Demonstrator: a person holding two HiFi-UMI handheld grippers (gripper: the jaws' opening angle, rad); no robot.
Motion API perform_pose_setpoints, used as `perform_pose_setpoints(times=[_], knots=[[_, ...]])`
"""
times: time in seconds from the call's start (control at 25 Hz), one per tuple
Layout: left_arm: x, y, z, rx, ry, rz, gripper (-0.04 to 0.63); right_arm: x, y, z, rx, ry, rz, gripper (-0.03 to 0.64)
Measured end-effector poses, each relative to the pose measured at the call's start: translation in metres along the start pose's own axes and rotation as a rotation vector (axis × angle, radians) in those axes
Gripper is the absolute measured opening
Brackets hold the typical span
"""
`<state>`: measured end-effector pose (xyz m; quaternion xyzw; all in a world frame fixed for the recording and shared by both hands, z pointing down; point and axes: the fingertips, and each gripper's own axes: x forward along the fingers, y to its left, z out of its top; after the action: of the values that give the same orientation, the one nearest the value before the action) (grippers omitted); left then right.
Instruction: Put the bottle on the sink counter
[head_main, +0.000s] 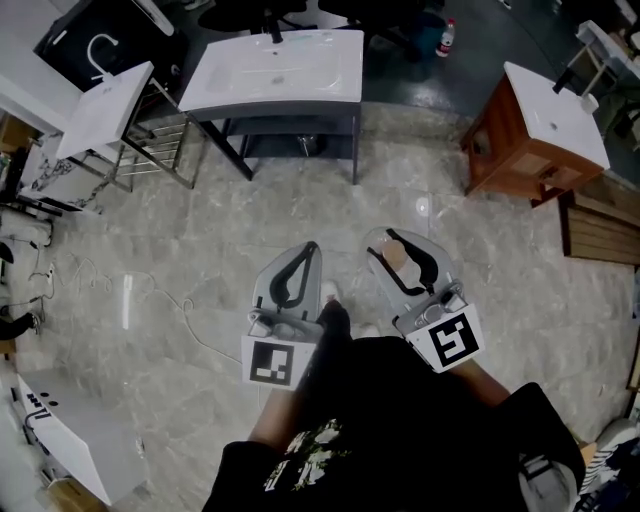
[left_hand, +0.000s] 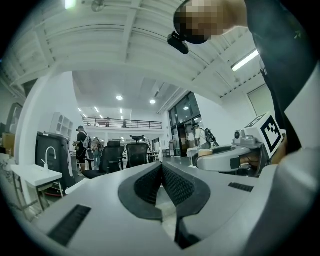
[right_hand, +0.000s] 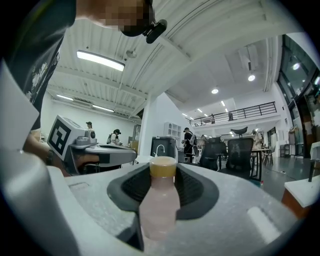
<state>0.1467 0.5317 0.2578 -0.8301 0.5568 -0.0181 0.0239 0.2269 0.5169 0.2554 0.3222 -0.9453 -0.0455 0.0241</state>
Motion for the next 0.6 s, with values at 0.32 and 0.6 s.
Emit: perform_pose_setpoints(times=[0.32, 0.6], knots=[[0.042, 0.072, 0.011, 0.009, -0.026, -0.059, 0.014, 0.075, -0.022, 0.015, -0.008, -0.016, -0.064, 0.132], [0.07, 0.124, 0.006, 0.006, -0.026, -0.115, 0.014, 0.129, -0.032, 0.014, -0.005, -0.002, -0.116, 0.132]])
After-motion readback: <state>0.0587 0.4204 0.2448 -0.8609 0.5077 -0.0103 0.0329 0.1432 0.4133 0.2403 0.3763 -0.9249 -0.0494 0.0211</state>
